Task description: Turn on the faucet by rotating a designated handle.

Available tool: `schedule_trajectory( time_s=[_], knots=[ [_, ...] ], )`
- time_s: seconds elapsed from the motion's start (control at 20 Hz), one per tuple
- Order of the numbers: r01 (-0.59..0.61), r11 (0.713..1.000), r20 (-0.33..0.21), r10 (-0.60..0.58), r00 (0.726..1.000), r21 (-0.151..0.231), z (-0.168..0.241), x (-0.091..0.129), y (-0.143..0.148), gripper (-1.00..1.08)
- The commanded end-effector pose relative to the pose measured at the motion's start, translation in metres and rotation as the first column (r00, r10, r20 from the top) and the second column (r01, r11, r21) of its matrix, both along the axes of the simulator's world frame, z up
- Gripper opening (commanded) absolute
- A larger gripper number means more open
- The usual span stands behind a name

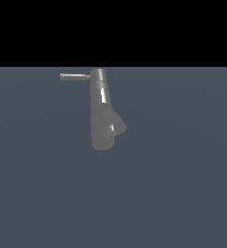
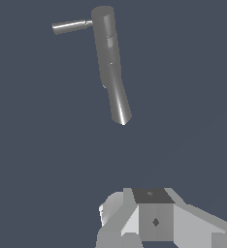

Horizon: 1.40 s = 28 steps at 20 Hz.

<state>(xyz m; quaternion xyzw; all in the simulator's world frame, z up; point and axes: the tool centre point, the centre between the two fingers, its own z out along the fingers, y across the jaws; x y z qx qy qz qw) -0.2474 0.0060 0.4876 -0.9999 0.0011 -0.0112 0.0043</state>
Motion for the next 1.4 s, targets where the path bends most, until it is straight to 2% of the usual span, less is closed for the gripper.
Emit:
schedule_trajectory(
  time_s=[0.0, 0.15, 0.4, 0.55, 0.95, 1.35],
  knots=[
    [0.000, 1.000, 0.000, 0.000, 1.000, 0.000, 0.000, 0.000, 0.000, -1.00],
    [0.010, 1.000, 0.001, -0.010, 1.000, 0.008, 0.000, 0.000, -0.002, -1.00],
    [0.053, 0.998, 0.003, -0.053, 0.999, 0.043, -0.001, 0.001, -0.012, -1.00],
    [0.057, 0.997, 0.004, -0.057, 0.998, 0.048, -0.001, 0.001, -0.013, -1.00],
    [0.089, 0.995, -0.001, -0.090, 0.996, 0.033, -0.001, 0.009, -0.012, -1.00],
    [0.187, 0.982, -0.009, -0.187, 0.982, -0.006, -0.004, 0.034, -0.008, -1.00]
  ],
)
